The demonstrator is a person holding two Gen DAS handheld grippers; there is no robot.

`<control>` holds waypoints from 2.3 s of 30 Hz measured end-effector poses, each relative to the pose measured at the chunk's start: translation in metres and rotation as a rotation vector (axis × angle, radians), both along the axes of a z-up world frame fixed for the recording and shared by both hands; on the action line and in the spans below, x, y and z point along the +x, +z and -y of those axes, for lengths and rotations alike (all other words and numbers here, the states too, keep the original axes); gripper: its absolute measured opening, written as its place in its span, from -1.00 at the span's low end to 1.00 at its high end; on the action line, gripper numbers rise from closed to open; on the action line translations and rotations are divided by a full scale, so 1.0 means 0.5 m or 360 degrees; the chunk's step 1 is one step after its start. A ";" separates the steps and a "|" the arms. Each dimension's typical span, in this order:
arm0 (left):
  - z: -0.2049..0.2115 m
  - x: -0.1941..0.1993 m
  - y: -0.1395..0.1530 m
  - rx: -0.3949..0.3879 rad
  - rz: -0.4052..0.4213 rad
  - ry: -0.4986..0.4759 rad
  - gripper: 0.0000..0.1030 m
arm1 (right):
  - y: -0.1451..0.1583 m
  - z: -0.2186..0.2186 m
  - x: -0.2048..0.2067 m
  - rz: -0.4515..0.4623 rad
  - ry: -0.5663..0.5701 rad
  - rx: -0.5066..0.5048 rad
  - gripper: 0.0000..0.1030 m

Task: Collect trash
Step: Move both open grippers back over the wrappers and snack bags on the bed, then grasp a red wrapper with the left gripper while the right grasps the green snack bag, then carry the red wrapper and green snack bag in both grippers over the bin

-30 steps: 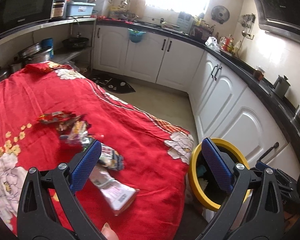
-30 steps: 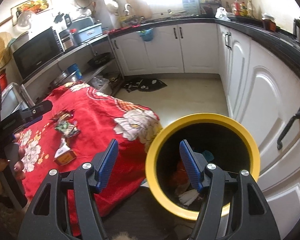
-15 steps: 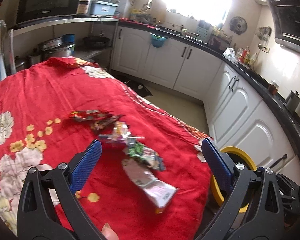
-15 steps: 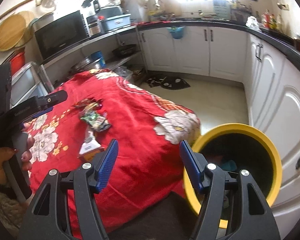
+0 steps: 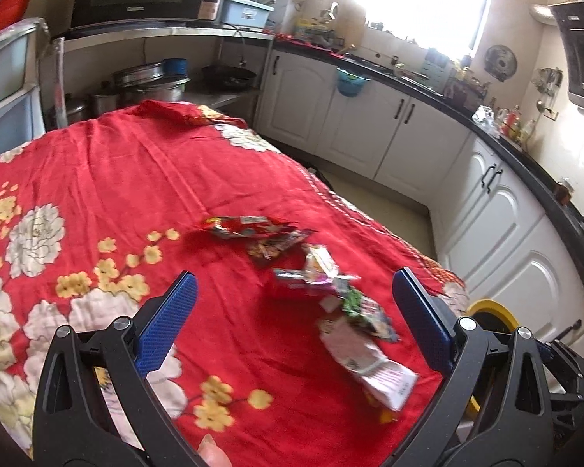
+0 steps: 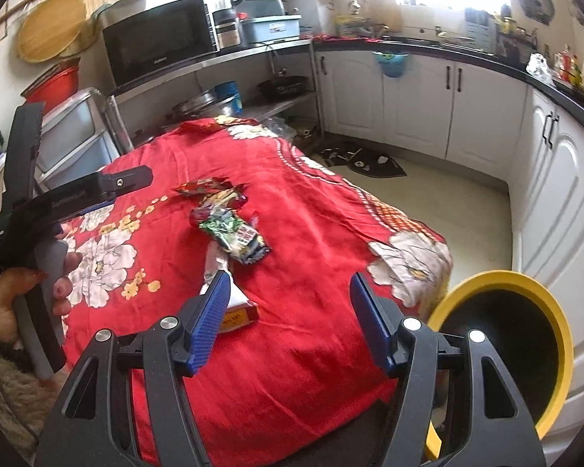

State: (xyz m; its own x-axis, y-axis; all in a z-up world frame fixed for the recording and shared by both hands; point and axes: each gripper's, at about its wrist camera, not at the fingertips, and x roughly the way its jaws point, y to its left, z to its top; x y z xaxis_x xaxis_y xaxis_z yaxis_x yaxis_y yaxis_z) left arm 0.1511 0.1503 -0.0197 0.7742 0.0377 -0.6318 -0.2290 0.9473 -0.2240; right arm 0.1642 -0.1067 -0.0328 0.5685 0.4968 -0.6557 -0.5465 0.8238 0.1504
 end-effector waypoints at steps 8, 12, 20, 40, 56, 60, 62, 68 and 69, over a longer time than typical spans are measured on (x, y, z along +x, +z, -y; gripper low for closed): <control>-0.073 0.035 -0.030 0.0016 -0.0039 0.0109 0.79 | -0.019 -0.067 0.029 -0.0014 0.0111 -0.0024 0.19; -0.112 0.057 -0.050 -0.0045 -0.0017 0.0144 0.79 | -0.031 -0.096 0.047 -0.0030 0.0139 -0.0035 0.19; -0.182 0.131 -0.102 -0.0298 -0.0068 0.0212 0.78 | -0.059 -0.150 0.083 -0.0070 0.0216 -0.0083 0.19; -0.216 0.213 -0.170 -0.0466 -0.0230 0.0367 -0.59 | -0.108 -0.191 0.142 -0.0232 0.0263 -0.0064 -0.24; -0.207 0.130 -0.160 -0.0709 -0.0171 0.0203 -1.00 | -0.093 -0.076 0.122 -0.0300 0.0084 0.0089 -0.31; -0.199 0.094 -0.128 -0.0694 -0.0099 0.0194 -1.00 | -0.081 -0.060 0.110 -0.0279 0.0073 0.0113 -0.31; -0.192 0.080 -0.110 -0.0656 -0.0068 0.0186 -1.00 | -0.075 -0.054 0.104 -0.0272 0.0075 0.0122 -0.31; -0.165 0.049 -0.065 -0.0567 -0.0018 0.0142 -1.00 | -0.063 -0.043 0.085 -0.0256 0.0090 0.0136 -0.31; -0.162 0.044 -0.060 -0.0562 -0.0014 0.0132 -1.00 | -0.060 -0.040 0.081 -0.0253 0.0092 0.0142 -0.31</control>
State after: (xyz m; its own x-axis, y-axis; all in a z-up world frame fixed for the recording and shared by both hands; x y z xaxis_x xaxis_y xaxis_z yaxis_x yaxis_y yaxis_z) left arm 0.1729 0.2311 -0.0497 0.7722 -0.1216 -0.6237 -0.3053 0.7898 -0.5320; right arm 0.2049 -0.0867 -0.0630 0.4303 0.5858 -0.6868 -0.5560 0.7714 0.3096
